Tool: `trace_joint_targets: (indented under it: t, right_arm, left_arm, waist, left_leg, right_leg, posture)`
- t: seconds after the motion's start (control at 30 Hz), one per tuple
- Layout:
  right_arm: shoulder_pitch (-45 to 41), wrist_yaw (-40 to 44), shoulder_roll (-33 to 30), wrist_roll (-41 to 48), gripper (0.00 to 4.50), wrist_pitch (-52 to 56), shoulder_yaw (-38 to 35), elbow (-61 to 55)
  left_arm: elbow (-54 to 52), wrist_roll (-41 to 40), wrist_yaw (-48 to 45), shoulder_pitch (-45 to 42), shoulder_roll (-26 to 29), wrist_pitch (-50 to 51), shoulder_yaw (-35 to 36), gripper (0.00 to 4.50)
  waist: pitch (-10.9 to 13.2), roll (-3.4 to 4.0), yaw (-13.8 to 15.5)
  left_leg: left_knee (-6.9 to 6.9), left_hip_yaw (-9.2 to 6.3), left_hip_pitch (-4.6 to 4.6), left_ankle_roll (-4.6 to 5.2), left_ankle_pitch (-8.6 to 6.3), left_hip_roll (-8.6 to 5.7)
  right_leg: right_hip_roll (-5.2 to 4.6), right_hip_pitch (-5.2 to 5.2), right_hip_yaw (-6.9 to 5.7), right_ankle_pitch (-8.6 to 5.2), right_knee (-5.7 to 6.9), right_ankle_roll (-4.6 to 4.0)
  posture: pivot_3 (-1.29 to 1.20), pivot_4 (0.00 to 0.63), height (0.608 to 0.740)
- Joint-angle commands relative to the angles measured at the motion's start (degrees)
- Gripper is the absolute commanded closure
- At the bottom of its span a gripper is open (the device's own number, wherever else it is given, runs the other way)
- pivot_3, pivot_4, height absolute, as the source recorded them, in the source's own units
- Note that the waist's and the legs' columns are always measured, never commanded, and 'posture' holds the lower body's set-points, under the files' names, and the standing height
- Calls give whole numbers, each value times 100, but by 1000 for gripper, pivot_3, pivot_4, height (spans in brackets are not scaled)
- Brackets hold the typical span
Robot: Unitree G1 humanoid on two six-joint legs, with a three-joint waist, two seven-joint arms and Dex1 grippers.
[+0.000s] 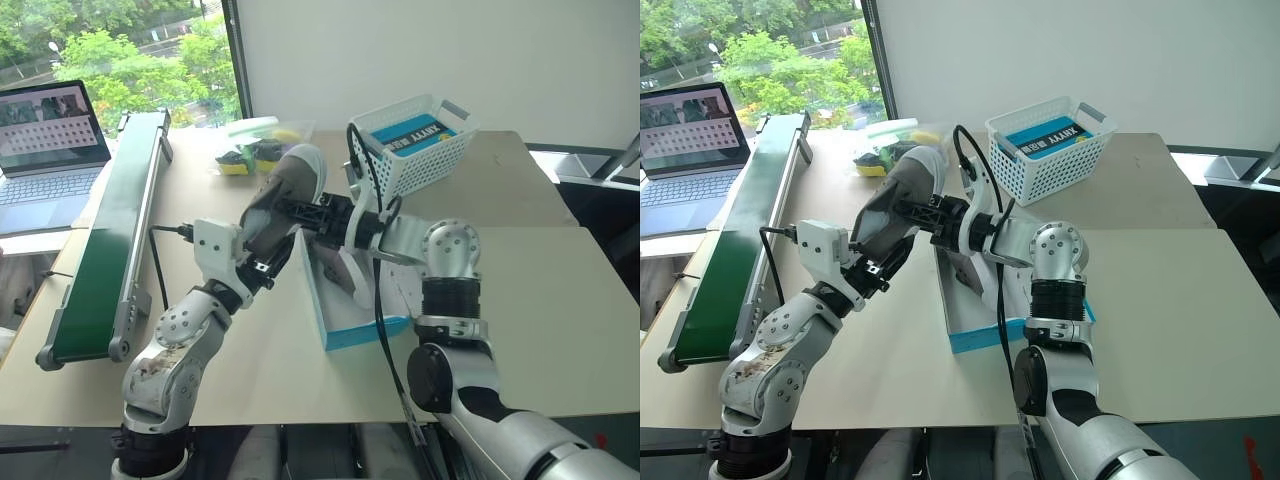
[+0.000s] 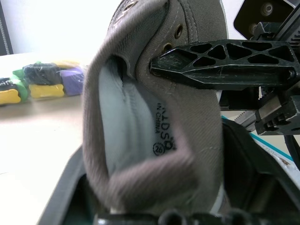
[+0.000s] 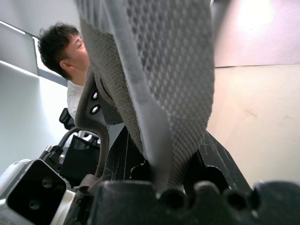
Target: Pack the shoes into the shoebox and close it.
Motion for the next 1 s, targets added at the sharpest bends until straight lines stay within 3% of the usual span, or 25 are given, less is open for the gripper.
trace_joint_targets:
  t: [0.03, 0.27, 0.37, 0.53, 0.73, 1.0]
  right_arm:
    - [-205, -285, 105, 242, 3791, -402, -336, -98]
    - [-1081, -434, -852, -284, 3791, -925, -253, 572]
    - [-1594, 60, -1664, -716, 3791, -489, 497, 851]
    - [-1942, 901, -2519, -975, 3791, 541, 1634, 1079]
    - [-1805, 1441, -2849, -1080, 3791, 1577, 2566, 947]
    - [-1427, 1925, -2926, -1363, 3791, 1566, 3521, 664]
  left_arm:
    - [-234, 57, -144, 92, 147, -36, -104, 28]
    - [-623, -284, -918, 686, 981, 57, 255, 28]
    - [-634, -408, -1198, 991, 1336, 77, 465, 28]
    - [-451, -357, -1334, 1023, 1463, -1, 484, 28]
    - [-332, -216, -1330, 966, 1344, -87, 318, 28]
    - [-467, -176, -1222, 1072, 1217, -100, 234, 28]
  waist:
    - [0, 0, 11]
    - [10, 15, 19]
    - [16, 26, 8]
    - [17, 27, -9]
    - [18, 28, 12]
    - [18, 28, 1]
  left_leg:
    - [0, 0, 0, 0, 0, 0]
    - [-2, 1, 0, 0, 0, 0]
    - [-3, 4, -3, 0, 0, -1]
    - [-7, 4, 0, 5, -3, 3]
    - [-7, 6, -2, 6, -3, 3]
    - [-5, 7, -6, 7, -4, 3]
  right_leg:
    - [0, 1, 0, 0, 0, 0]
    - [0, -2, -1, 0, -2, 0]
    - [0, -3, 0, -1, -7, 0]
    - [1, 3, -2, -6, -12, 0]
    - [1, 1, -1, -6, -12, 0]
    - [0, -3, 1, -5, -9, 0]
  posture:
    - [0, 150, 725]
    - [0, 150, 725]
    - [0, 150, 725]
    - [0, 150, 725]
    - [0, 150, 725]
    - [0, 150, 725]
